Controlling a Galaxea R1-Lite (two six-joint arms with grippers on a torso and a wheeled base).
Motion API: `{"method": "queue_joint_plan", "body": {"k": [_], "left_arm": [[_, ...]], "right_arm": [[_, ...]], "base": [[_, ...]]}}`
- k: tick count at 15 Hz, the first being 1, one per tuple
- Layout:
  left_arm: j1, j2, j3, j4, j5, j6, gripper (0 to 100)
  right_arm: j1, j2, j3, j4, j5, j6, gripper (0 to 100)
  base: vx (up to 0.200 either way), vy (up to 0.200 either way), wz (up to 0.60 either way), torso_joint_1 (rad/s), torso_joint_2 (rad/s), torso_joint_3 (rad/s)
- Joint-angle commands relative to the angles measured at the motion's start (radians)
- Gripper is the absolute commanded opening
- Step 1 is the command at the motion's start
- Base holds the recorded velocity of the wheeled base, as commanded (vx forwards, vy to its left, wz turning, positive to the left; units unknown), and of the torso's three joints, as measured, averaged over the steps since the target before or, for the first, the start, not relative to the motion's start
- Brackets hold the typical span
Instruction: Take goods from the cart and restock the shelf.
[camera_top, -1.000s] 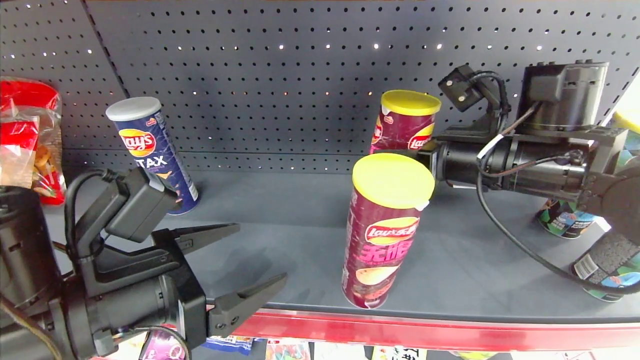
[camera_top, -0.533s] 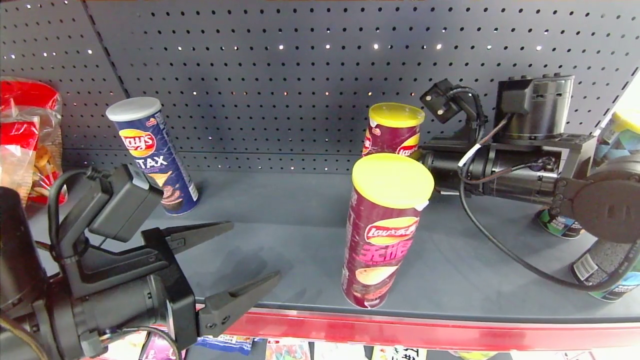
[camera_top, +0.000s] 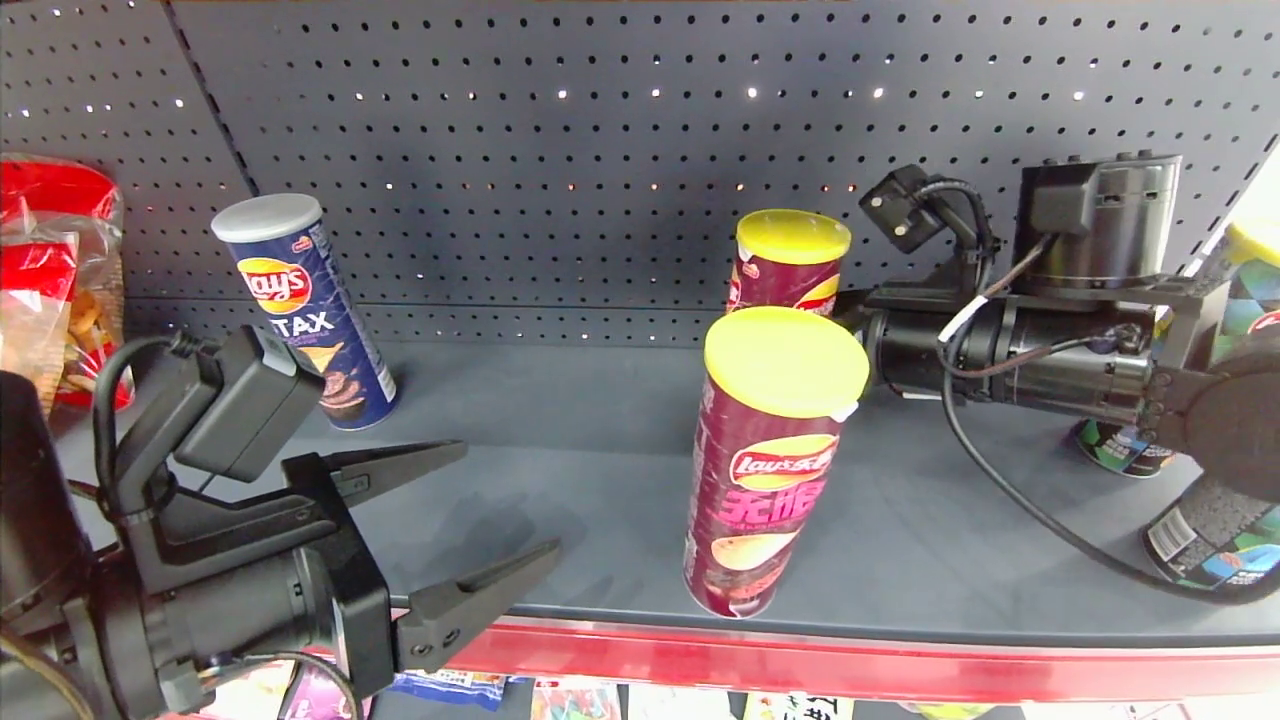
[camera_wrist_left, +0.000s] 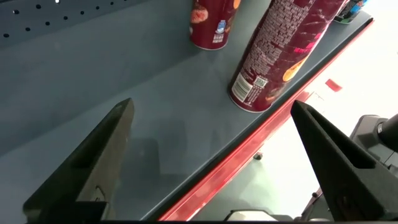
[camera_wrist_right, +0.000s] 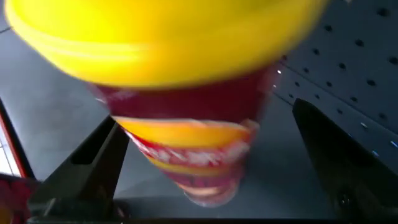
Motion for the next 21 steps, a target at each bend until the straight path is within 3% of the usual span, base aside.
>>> {"method": "queue_joint_plan", "body": {"k": [1, 11, 21], "left_arm": [[0.000, 0.007, -0.004, 0.000, 0.000, 0.001, 100], [0.000, 0.054, -0.048, 0.001, 0.000, 0.001, 100], [0.034, 0.217, -0.091, 0.000, 0.007, 0.005, 100]], "right_arm": [[0.000, -0.062, 0.040, 0.002, -0.019, -0.001, 100], [-0.023, -0.318, 0.279, 0.008, -0.094, 0.001, 100], [-0.021, -0.736, 0.611, 0.007, -0.063, 0.024, 100]], "base": [[0.000, 0.000, 0.00, 0.000, 0.00, 0.000], [0.000, 0.000, 0.00, 0.000, 0.00, 0.000], [0.000, 0.000, 0.00, 0.000, 0.00, 0.000]]}}
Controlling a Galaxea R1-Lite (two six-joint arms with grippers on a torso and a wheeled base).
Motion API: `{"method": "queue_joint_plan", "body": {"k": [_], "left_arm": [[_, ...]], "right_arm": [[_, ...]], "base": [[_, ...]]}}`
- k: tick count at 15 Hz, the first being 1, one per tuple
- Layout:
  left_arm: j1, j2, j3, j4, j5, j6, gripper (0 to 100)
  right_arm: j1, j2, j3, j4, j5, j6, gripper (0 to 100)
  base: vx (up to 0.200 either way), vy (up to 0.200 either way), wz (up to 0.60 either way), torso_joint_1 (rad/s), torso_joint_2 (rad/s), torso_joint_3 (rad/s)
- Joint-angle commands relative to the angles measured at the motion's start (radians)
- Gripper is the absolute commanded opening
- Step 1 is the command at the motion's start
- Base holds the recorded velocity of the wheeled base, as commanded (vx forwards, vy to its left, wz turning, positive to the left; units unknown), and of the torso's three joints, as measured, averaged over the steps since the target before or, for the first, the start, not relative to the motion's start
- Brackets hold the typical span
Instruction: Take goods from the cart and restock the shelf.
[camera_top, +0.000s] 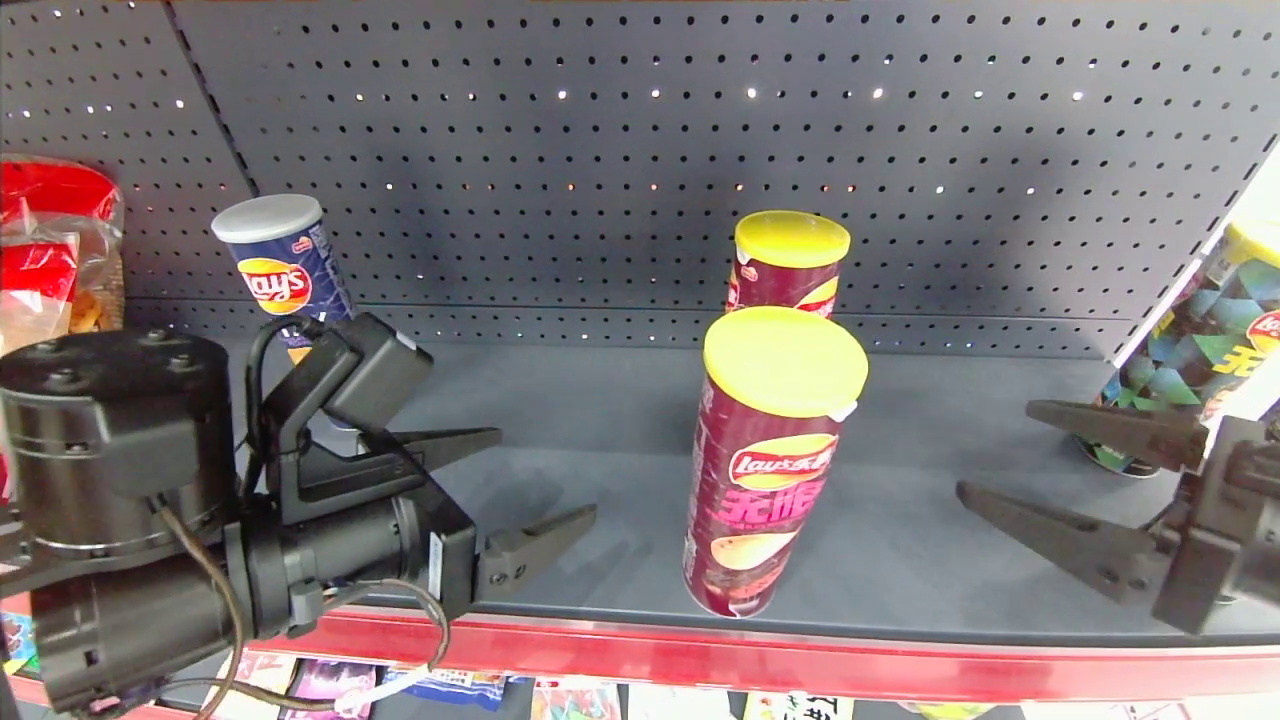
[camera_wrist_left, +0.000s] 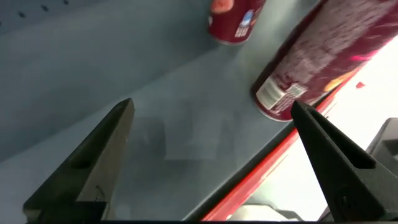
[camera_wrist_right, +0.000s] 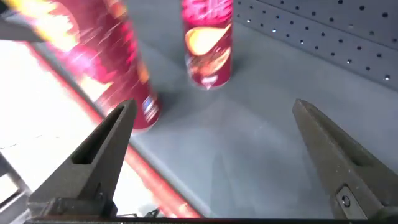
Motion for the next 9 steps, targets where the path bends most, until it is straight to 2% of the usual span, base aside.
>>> {"method": "queue_joint_plan", "body": {"k": [1, 4, 9], "left_arm": [[-0.001, 0.070, -0.011, 0.000, 0.000, 0.001, 100], [-0.002, 0.141, -0.012, -0.003, 0.000, 0.052, 100], [-0.013, 0.218, -0.049, -0.006, 0.000, 0.056, 100]], "right_arm": [[0.003, -0.179, 0.100, 0.000, 0.021, 0.000, 100], [-0.002, -0.274, 0.138, 0.001, 0.019, 0.006, 100], [-0.035, -0.285, 0.134, 0.000, 0.013, 0.032, 100]], "base": [[0.000, 0.000, 0.00, 0.000, 0.00, 0.000], [0.000, 0.000, 0.00, 0.000, 0.00, 0.000], [0.000, 0.000, 0.00, 0.000, 0.00, 0.000]]}}
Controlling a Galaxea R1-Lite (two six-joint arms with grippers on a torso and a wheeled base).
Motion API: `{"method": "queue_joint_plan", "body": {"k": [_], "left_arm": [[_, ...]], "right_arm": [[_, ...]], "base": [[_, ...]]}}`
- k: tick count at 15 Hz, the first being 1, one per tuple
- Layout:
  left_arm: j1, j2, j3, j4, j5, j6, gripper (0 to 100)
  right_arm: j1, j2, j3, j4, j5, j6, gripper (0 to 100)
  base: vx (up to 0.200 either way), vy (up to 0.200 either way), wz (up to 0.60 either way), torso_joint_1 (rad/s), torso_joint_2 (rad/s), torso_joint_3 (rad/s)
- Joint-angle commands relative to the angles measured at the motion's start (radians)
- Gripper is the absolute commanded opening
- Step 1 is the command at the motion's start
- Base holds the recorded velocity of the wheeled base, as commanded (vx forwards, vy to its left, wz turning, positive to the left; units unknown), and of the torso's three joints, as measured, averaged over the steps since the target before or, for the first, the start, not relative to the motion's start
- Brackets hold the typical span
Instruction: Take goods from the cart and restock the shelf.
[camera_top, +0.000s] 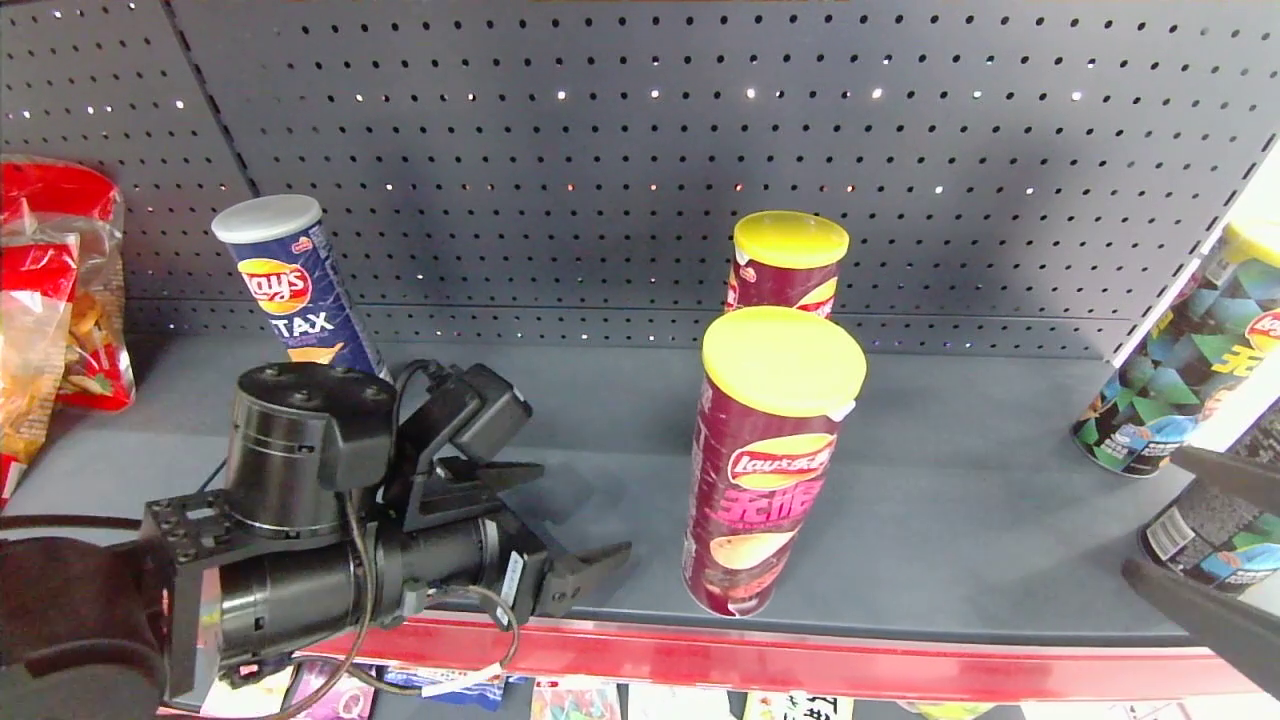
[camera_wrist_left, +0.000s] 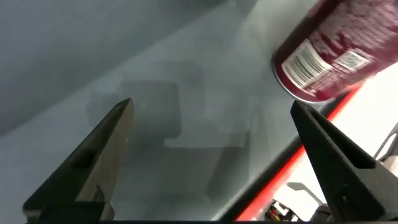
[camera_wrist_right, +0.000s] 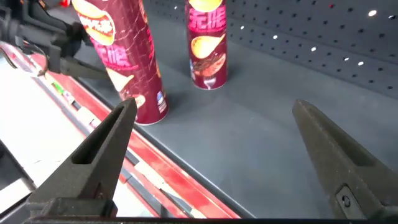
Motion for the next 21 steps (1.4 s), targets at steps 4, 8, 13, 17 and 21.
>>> {"method": "queue_joint_plan", "body": {"k": [4, 8, 13, 17, 21], "left_arm": [[-0.024, 0.084, -0.058, 0.000, -0.001, 0.000, 100], [-0.042, 0.109, -0.071, 0.000, -0.001, 0.000, 100], [-0.053, 0.139, -0.103, 0.000, -0.001, 0.000, 100], [-0.058, 0.153, -0.115, 0.000, -0.001, 0.000, 100], [-0.056, 0.158, -0.124, 0.000, -0.001, 0.000, 100]], "right_arm": [[-0.010, -0.012, -0.001, -0.001, -0.001, 0.002, 100], [-0.028, -0.010, -0.001, -0.001, 0.001, 0.003, 100], [-0.030, -0.010, -0.003, -0.001, -0.001, 0.025, 100], [-0.030, -0.012, -0.004, -0.001, -0.001, 0.025, 100], [-0.038, -0.021, -0.004, -0.001, -0.001, 0.025, 100]], "base": [[0.000, 0.000, 0.00, 0.000, 0.00, 0.000], [0.000, 0.000, 0.00, 0.000, 0.00, 0.000], [0.000, 0.000, 0.00, 0.000, 0.00, 0.000], [0.000, 0.000, 0.00, 0.000, 0.00, 0.000], [0.000, 0.000, 0.00, 0.000, 0.00, 0.000]]}}
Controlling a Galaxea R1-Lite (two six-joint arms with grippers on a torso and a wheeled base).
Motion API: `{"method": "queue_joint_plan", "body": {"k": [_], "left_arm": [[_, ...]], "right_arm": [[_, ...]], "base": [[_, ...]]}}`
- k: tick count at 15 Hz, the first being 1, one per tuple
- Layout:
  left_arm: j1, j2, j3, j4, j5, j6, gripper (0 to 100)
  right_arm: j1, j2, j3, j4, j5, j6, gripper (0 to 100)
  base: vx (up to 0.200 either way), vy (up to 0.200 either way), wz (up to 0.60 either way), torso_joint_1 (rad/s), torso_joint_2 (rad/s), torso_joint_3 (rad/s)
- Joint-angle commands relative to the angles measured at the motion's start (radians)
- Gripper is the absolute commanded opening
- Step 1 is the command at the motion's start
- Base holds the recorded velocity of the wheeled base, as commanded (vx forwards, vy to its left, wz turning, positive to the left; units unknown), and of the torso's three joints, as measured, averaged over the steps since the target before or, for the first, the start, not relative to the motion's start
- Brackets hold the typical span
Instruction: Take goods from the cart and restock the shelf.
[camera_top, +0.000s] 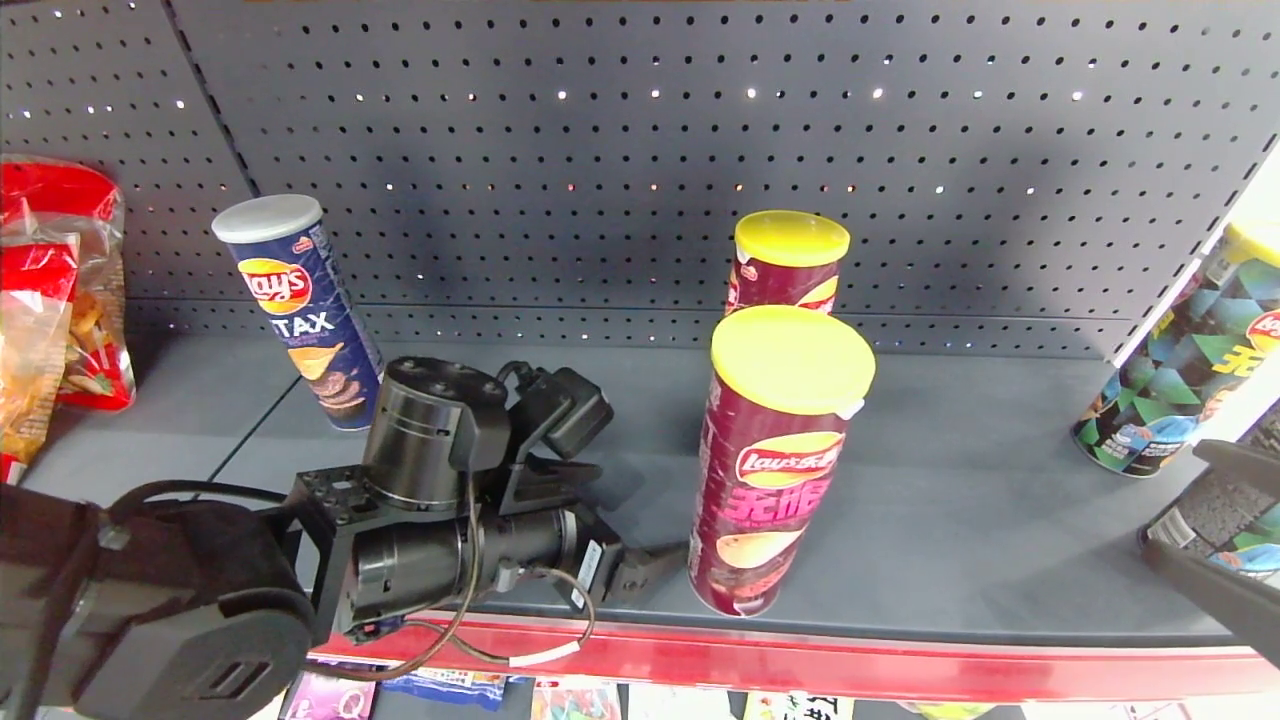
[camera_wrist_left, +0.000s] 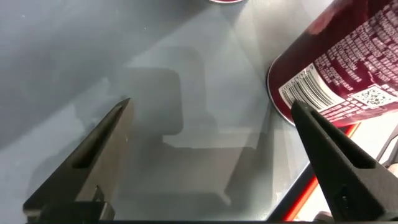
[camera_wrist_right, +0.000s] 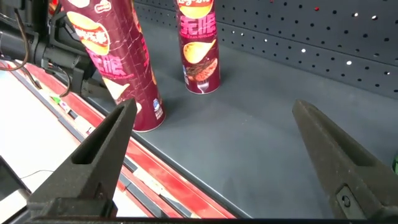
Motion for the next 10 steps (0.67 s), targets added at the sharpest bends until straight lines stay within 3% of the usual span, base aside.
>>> {"method": "queue_joint_plan", "body": {"k": [1, 10], "left_arm": [[-0.001, 0.005, -0.005, 0.000, 0.000, 0.000, 100], [-0.010, -0.007, 0.008, 0.000, 0.020, -0.003, 100]], "right_arm": [[-0.003, -0.002, 0.002, 0.000, 0.000, 0.000, 100], [-0.010, -0.035, 0.009, 0.001, 0.000, 0.000, 100]], "base": [[0.000, 0.000, 0.00, 0.000, 0.00, 0.000], [0.000, 0.000, 0.00, 0.000, 0.00, 0.000]]}}
